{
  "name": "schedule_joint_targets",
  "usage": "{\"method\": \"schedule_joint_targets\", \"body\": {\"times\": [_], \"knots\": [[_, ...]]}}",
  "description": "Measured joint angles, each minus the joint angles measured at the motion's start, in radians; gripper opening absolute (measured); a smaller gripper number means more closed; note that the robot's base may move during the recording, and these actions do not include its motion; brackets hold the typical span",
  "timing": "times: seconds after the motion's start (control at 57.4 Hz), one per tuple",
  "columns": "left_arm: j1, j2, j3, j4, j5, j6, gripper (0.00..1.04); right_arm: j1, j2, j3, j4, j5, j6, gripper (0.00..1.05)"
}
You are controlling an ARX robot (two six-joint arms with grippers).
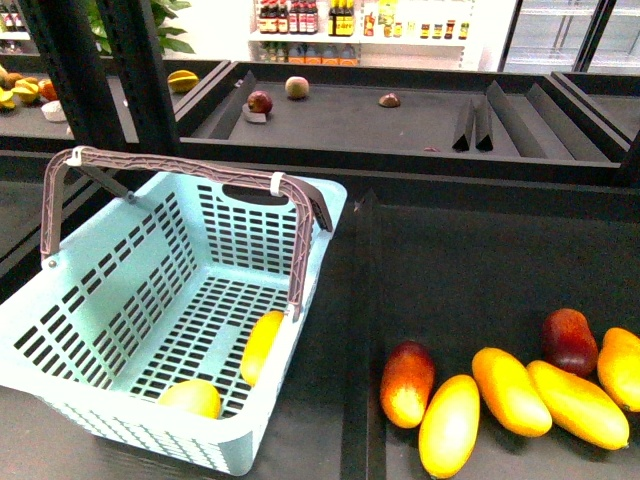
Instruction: Pick lemon and mango into basket
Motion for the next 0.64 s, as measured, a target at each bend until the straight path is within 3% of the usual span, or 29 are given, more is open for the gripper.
{"method": "schedule_joint_targets", "body": {"times": [0.279,0.645], "knots": [[0.000,0.000,0.000,0.000,0.000,-0.001,0.05,0.000,0.000,0.000,0.000,0.000,0.000,0.96],[0.000,0.000,0.000,0.000,0.000,0.000,0.80,0.000,0.000,0.000,0.000,0.000,0.000,0.96]]}}
